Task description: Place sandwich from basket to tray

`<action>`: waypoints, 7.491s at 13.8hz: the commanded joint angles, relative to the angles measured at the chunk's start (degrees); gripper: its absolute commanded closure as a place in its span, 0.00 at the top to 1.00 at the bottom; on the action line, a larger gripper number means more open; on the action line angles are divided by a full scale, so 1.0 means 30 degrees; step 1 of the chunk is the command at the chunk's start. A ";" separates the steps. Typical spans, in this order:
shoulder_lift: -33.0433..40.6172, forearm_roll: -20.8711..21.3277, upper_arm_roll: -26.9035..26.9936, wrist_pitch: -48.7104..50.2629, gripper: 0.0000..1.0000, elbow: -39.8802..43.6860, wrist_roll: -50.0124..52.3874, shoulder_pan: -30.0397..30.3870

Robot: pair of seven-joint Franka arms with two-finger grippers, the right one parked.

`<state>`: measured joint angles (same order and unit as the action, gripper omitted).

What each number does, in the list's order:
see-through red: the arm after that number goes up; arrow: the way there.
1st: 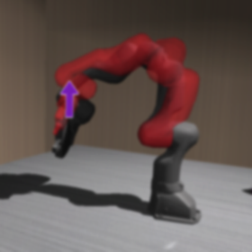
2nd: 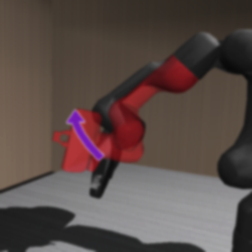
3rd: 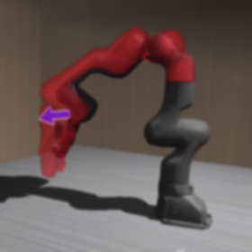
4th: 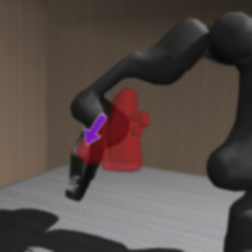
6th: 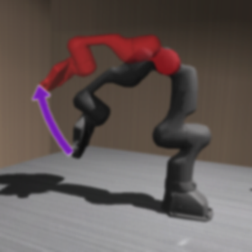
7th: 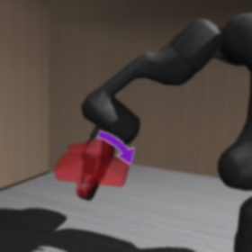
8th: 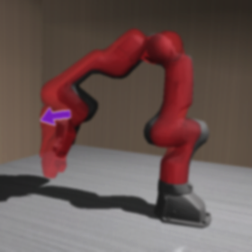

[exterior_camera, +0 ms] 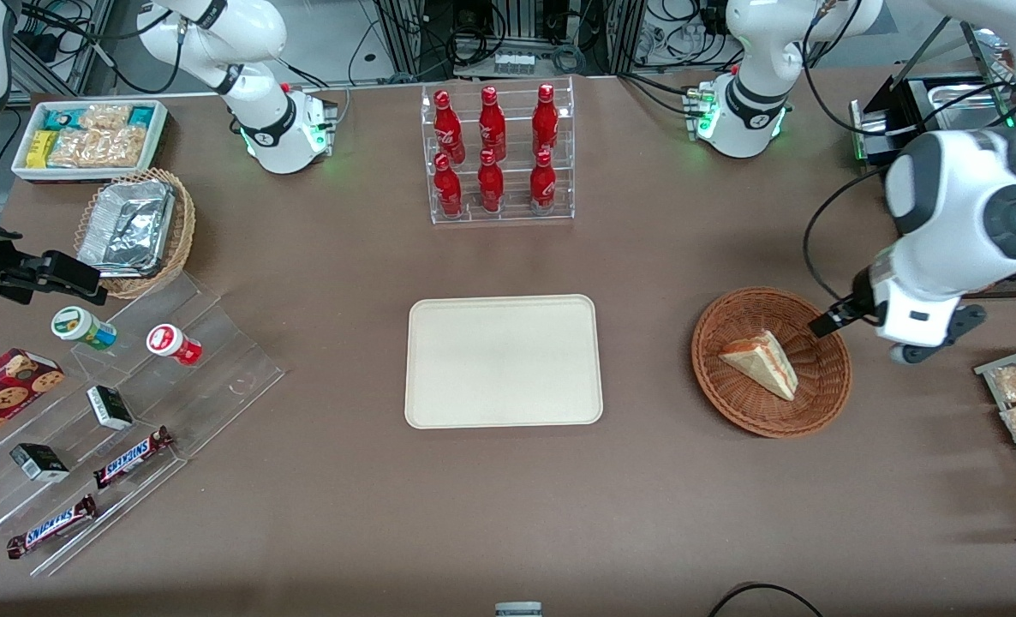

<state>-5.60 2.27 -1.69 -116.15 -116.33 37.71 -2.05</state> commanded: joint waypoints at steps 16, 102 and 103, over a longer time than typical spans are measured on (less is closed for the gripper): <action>-0.3287 0.0062 0.0066 -1.0093 1.00 -0.3645 0.8377 -0.2041; 0.2659 -0.0465 -0.0373 1.1997 0.99 0.9215 -1.2449 0.1062; 0.2601 -0.0581 -0.0374 1.1968 0.99 0.9245 -1.2453 0.1065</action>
<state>0.89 1.75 -1.89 -80.41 -87.07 2.11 -0.09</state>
